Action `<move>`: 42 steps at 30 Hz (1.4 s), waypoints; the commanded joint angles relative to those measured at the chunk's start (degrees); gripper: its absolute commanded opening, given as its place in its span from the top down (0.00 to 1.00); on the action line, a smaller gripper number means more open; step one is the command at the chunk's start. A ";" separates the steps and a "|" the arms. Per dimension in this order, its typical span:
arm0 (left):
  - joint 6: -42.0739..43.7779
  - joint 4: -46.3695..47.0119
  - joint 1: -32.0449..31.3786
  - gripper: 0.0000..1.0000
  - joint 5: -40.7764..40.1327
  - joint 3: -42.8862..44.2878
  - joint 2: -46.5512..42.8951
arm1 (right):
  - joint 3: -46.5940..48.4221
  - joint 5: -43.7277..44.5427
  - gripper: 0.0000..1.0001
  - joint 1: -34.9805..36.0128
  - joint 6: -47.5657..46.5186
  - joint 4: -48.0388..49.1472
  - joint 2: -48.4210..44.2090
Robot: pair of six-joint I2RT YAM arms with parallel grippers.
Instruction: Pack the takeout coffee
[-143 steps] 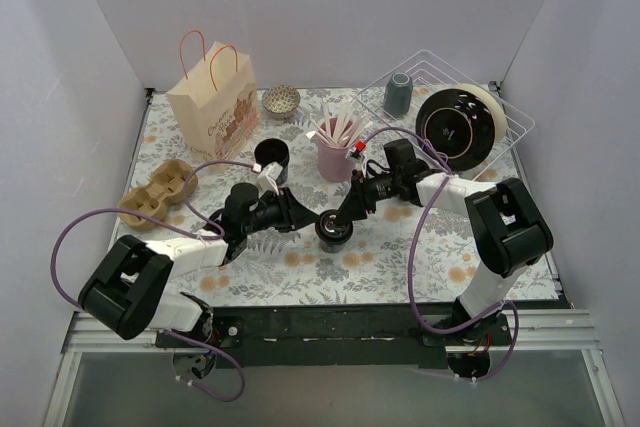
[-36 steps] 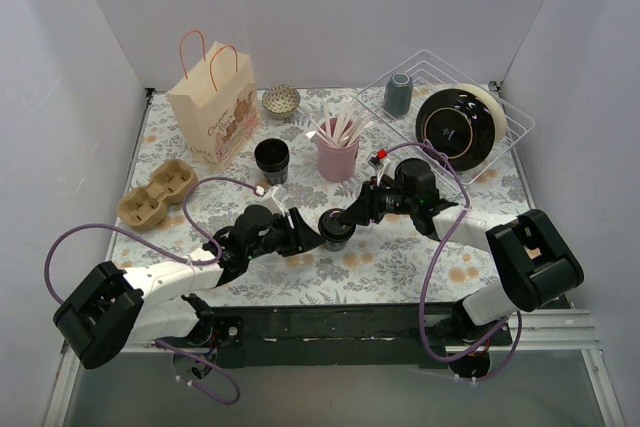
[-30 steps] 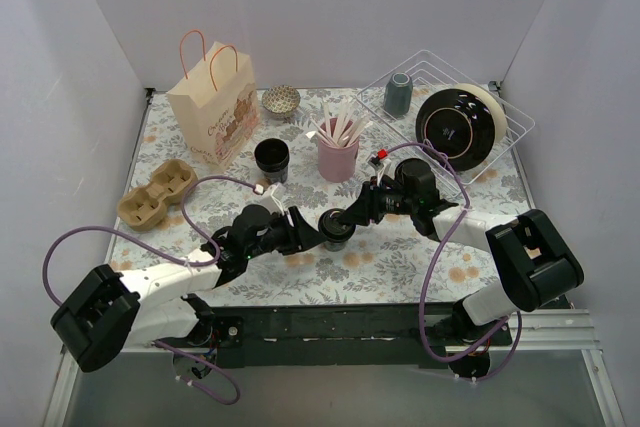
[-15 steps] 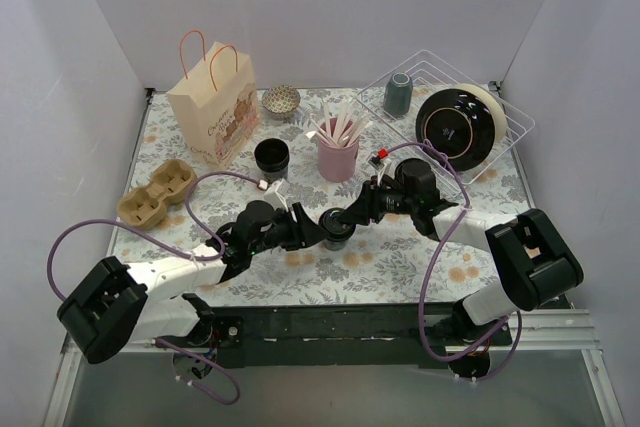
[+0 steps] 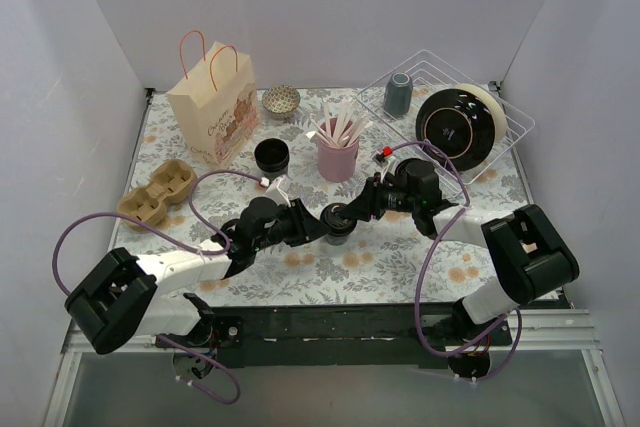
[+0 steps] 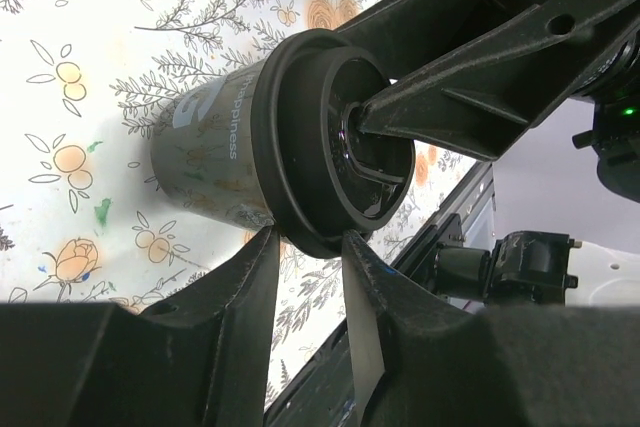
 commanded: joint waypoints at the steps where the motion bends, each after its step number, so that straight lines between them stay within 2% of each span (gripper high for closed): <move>1: 1.88 -8.05 -0.27 0.77 -3.23 0.44 4.47 | -4.63 7.42 0.94 0.94 -6.67 -9.76 6.19; 5: 1.62 -8.49 -0.27 0.82 -4.37 0.89 5.35 | -4.90 7.41 0.94 0.94 -6.93 -9.40 7.24; 23: 0.56 -8.84 0.96 0.88 -5.78 0.62 9.92 | -5.43 6.89 0.94 0.50 -7.37 -9.04 11.20; 25: 0.56 -9.71 1.49 0.84 -5.17 0.62 9.31 | -4.90 6.80 0.94 0.41 -7.89 -9.75 11.46; 26: 0.73 -10.59 1.58 0.75 -4.82 1.23 8.44 | -4.72 6.80 0.94 0.33 -8.07 -10.10 11.46; 29: 2.66 -16.73 1.75 0.67 -5.34 5.36 3.19 | -2.88 7.32 0.94 0.15 -9.56 -13.33 10.76; 31: 4.33 -21.22 2.54 0.58 -5.17 8.86 0.10 | -1.30 8.29 0.94 0.06 -10.35 -15.10 10.06; 33: 5.39 -25.17 4.99 0.54 -2.72 10.72 -3.60 | -0.51 8.82 0.94 0.06 -11.41 -17.22 9.62; 36: 8.29 -27.90 8.77 0.54 -0.78 13.80 -5.71 | 0.99 8.99 0.94 -0.03 -12.12 -18.80 9.44; 39: 11.36 -26.61 11.33 0.54 2.28 15.30 -4.67 | 1.60 8.73 0.94 -0.03 -12.03 -18.89 9.62; 42: 12.16 -21.88 12.56 0.62 6.77 14.43 -2.30 | 1.61 8.64 0.94 -0.03 -11.94 -18.80 9.70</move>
